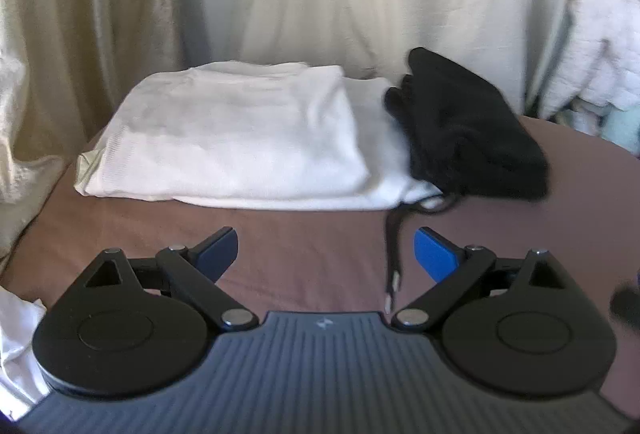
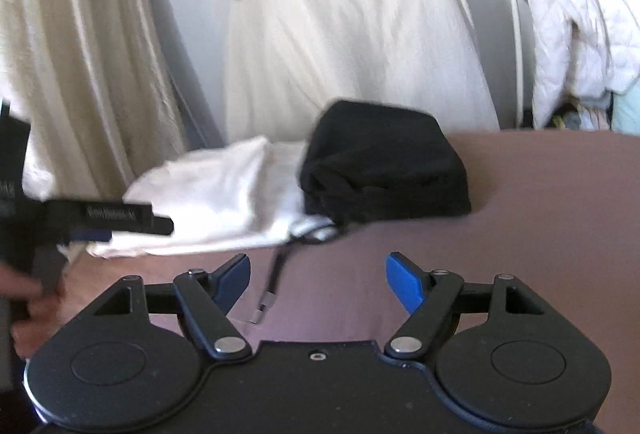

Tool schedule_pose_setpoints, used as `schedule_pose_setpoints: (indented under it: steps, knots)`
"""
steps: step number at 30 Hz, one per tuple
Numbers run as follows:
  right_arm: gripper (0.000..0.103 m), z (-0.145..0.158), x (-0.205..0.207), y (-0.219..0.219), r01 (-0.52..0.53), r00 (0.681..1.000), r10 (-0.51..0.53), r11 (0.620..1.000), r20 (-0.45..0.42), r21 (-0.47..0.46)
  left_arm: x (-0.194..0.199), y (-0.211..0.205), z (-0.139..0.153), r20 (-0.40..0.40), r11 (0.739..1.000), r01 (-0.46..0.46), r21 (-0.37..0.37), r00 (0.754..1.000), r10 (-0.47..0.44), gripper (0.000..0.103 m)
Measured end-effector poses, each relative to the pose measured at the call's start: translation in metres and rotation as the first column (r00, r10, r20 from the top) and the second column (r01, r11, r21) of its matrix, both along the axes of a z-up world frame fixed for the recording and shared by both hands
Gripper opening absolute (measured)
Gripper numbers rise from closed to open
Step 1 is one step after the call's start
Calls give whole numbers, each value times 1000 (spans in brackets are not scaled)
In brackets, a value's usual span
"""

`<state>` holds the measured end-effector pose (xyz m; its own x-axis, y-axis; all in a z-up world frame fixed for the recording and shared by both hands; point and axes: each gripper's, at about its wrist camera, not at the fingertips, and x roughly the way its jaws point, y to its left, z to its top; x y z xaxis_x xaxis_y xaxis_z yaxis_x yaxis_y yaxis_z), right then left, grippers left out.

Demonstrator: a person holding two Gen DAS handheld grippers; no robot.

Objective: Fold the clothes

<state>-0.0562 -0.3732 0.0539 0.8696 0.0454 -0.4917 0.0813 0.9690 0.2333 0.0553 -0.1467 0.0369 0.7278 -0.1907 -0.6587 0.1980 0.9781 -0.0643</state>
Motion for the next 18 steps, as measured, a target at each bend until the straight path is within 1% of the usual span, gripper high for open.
schedule_pose_setpoints:
  steps: [2, 3, 6, 7, 9, 11, 13, 15, 17, 18]
  knots:
    - [85, 12, -16, 11, -5, 1000, 5, 1000, 29, 6, -19, 11, -1, 2, 1000, -13, 24, 1000, 13, 96]
    - [85, 16, -21, 16, -5, 999, 5, 1000, 35, 10, -28, 15, -2, 5, 999, -23, 41, 1000, 23, 96]
    - [85, 19, -29, 31, -6, 999, 6, 1000, 32, -5, -51, 26, -1, 12, 997, -28, 77, 1000, 27, 96]
    - [85, 22, -31, 38, -1, 1000, 1, 1000, 26, -23, -59, 30, 0, 12, 996, -27, 83, 1000, 26, 96]
    - [85, 24, -34, 49, 10, 1000, -9, 999, 15, -45, -69, 36, -2, 10, 996, -24, 83, 1000, 23, 96]
    - [85, 29, -38, 56, 21, 1000, -21, 999, -3, -35, -75, 42, -5, 2, 997, -20, 79, 1000, 20, 96]
    - [85, 32, -42, 64, 28, 999, -28, 999, -16, -22, -82, 50, -7, -13, 999, -24, 39, 1000, 25, 96]
    - [86, 34, -46, 71, 38, 999, -38, 999, -28, -21, -90, 55, -9, -36, 1000, -2, 2, 999, 2, 98]
    - [87, 33, -48, 76, 38, 998, -39, 999, -38, -36, -97, 59, -9, -50, 1000, 5, 3, 999, -5, 98]
    - [87, 33, -50, 79, 40, 998, -42, 998, -45, -49, -100, 59, -8, -57, 1000, 0, 20, 998, 1, 99]
